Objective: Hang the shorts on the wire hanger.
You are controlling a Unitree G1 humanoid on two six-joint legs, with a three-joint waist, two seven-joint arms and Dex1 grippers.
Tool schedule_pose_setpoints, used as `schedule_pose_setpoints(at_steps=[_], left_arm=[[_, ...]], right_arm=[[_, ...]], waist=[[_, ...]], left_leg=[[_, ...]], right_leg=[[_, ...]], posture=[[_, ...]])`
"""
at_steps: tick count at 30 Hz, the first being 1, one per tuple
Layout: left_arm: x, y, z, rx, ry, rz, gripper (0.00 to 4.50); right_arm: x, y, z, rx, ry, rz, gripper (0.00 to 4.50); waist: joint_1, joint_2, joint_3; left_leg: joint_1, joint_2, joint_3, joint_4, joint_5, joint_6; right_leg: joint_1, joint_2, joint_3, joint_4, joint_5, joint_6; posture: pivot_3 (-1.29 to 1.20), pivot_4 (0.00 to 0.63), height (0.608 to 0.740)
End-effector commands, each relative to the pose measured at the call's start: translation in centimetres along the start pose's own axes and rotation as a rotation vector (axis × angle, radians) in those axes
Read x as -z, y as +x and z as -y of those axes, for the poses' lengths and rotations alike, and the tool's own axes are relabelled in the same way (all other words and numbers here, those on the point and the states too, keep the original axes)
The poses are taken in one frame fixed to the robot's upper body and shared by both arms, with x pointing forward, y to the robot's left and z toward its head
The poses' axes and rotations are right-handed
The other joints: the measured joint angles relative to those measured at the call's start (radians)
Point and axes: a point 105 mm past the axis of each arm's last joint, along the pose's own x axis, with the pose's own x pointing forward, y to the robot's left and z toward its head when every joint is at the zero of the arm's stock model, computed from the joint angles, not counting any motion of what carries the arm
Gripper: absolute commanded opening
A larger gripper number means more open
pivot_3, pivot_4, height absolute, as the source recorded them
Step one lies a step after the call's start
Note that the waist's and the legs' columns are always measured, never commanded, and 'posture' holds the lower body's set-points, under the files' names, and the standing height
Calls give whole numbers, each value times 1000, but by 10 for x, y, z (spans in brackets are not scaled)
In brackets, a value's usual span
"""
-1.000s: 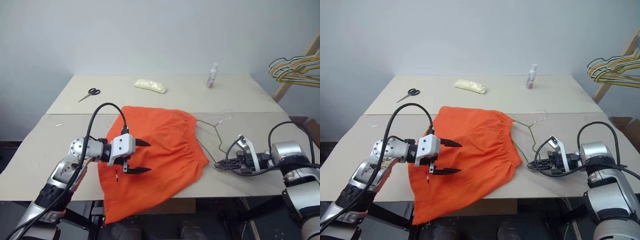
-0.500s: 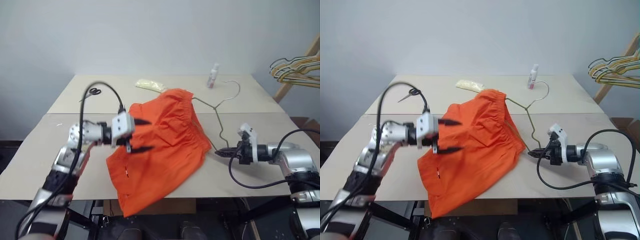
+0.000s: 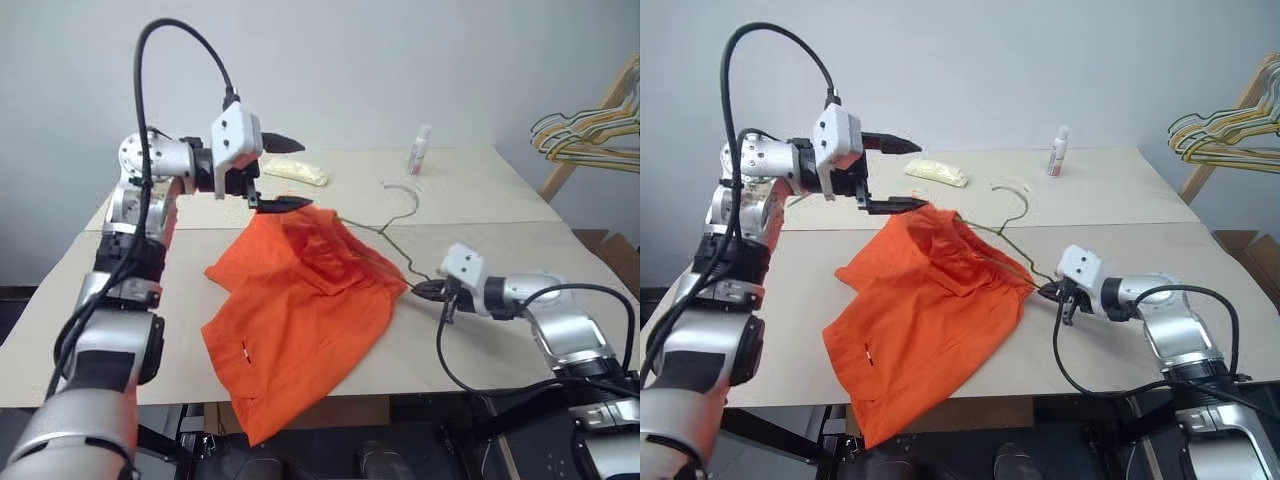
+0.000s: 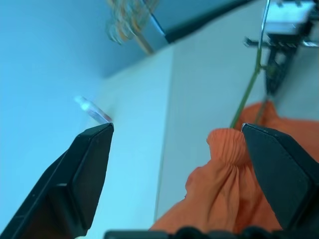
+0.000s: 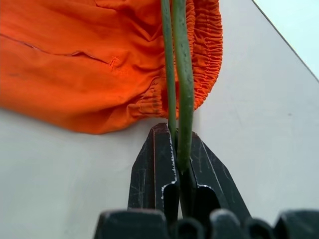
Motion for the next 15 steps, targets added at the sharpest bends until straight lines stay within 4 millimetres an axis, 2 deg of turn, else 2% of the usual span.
schedule_pose_setpoints(at_steps=[1,6,12,15], left_arm=[[1,-3,4,124,39,-64,4478],[7,-4,15,249,37,-100,4478],[14,6,17,246,30,-113,4478],[15,9,20,274,14,-109,3927]], right_arm=[[-27,-3,8,39,-111,58,0],[-33,-2,6,32,-132,55,0],[-33,-2,6,30,-154,32,0],[-31,-2,6,28,-162,15,0]], waist=[[-4,0,0],[-9,0,0],[-8,0,0],[-9,0,0]], left_leg=[[0,0,0,0,0,0],[-1,0,0,0,0,0],[-1,0,0,1,0,1],[-2,0,0,1,0,1]], right_leg=[[0,0,0,0,0,0],[-1,0,0,0,0,0],[-1,0,0,1,0,0],[-1,0,0,1,0,0]], posture=[[-17,0,740],[-23,0,740],[-25,0,740],[-26,0,740]])
